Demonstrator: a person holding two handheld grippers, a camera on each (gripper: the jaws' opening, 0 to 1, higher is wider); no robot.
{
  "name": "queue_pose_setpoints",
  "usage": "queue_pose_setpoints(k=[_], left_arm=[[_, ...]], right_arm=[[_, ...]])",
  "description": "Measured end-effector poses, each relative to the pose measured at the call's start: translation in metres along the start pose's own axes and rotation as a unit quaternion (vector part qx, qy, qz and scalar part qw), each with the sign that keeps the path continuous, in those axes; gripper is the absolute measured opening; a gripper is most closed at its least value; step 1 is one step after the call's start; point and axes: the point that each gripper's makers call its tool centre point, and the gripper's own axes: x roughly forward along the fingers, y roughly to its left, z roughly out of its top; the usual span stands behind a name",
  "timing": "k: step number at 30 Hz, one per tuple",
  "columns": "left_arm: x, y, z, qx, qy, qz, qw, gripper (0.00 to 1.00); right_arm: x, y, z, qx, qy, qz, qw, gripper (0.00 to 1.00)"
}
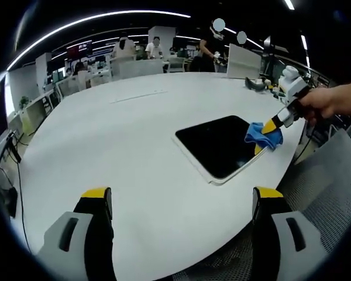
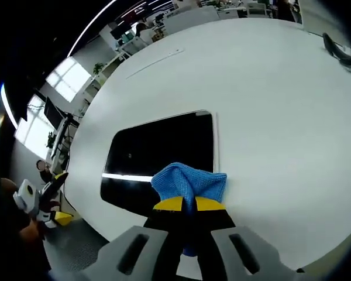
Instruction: Wipe the mirror surface with the cleaning cloth until all visible marks leave the cleaned area.
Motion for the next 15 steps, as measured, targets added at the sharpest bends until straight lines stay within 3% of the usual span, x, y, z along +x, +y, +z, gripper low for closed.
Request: queue_pose_setpoints(k=[15], left_arm=[[-0.0012, -0.0015, 0.0014, -0.001, -0.002, 0.0, 1.0, 0.99]], right_arm=[[0.0054, 0.0098, -0.0018, -0.003, 0.0, 0.0, 1.0, 0.0]])
